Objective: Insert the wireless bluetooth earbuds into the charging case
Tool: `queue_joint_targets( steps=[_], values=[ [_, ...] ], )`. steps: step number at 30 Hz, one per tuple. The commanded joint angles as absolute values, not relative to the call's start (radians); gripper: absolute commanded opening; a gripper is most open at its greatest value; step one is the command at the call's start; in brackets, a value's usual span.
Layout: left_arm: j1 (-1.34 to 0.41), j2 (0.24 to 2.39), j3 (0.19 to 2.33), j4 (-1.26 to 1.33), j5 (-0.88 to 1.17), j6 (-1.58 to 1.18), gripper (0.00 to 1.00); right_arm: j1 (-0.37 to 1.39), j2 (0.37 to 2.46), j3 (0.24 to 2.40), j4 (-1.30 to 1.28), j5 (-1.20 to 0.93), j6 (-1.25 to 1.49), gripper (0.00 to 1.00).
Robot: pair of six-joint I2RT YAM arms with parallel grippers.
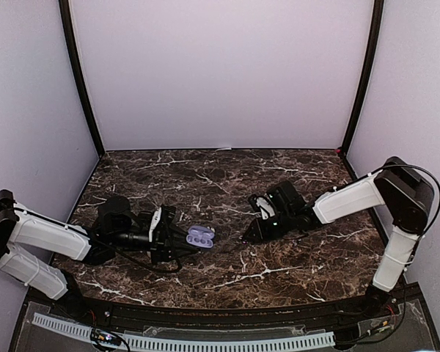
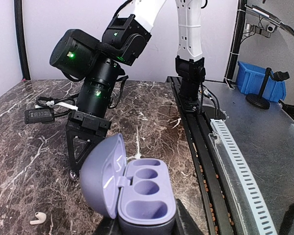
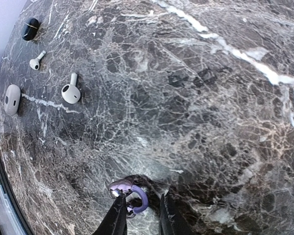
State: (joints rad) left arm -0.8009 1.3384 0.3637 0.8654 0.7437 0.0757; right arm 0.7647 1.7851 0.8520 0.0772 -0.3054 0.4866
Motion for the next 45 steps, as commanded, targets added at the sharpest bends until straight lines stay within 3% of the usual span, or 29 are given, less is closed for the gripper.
queue_joint_targets(
  steps=[1, 22, 36, 45],
  values=[
    [-0.796, 1.309, 0.357, 0.857, 0.746, 0.093, 0.18, 0.776, 1.804, 0.882, 0.096, -0.321, 0.482, 0.23],
    [-0.796, 1.295, 0.359, 0.843, 0.747, 0.095, 0.18, 0.791, 1.825, 0.895, 0.113, -0.384, 0.446, 0.22],
    [-0.797, 1.298, 0.357, 0.843, 0.745, 0.095, 0.18, 0.801, 1.777, 0.866, 0.174, -0.423, 0.426, 0.0],
    [-0.797, 1.304, 0.358, 0.842, 0.744, 0.095, 0.18, 0.805, 1.743, 0.851, 0.195, -0.434, 0.398, 0.0]
  ],
)
